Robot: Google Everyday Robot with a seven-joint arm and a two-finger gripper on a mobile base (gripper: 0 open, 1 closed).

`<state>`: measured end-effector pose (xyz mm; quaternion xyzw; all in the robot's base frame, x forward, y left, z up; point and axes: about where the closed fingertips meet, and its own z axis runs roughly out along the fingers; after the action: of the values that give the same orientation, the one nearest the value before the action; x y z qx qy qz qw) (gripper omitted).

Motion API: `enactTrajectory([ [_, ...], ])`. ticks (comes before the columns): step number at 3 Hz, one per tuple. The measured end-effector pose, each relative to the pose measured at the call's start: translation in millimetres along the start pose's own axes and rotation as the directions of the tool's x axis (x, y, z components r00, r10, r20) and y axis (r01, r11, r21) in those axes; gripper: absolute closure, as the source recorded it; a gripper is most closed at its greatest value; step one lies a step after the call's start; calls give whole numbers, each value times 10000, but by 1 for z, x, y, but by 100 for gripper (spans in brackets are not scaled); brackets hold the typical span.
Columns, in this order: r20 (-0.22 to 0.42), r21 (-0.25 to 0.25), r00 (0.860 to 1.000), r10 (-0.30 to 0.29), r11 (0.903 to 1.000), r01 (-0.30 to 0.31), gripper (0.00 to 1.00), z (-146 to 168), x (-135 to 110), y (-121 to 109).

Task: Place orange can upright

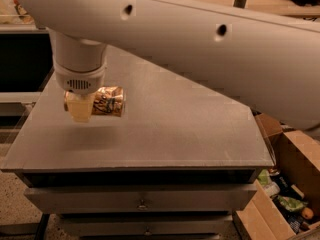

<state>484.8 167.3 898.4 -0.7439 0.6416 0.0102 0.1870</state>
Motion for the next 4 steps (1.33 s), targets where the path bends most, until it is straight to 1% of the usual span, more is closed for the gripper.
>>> enactTrajectory([
  [1, 427, 891, 9990, 123, 9959, -160, 100, -1, 36, -5],
  [2, 1279, 1500, 9918, 18, 9885, -211, 100, 0, 73, -2],
  [3, 2860, 2077, 9582, 41, 9759, -662, 100, 0, 86, -6],
  [4, 4643, 2656, 8857, -10, 9541, -1381, 100, -12, 84, -23],
])
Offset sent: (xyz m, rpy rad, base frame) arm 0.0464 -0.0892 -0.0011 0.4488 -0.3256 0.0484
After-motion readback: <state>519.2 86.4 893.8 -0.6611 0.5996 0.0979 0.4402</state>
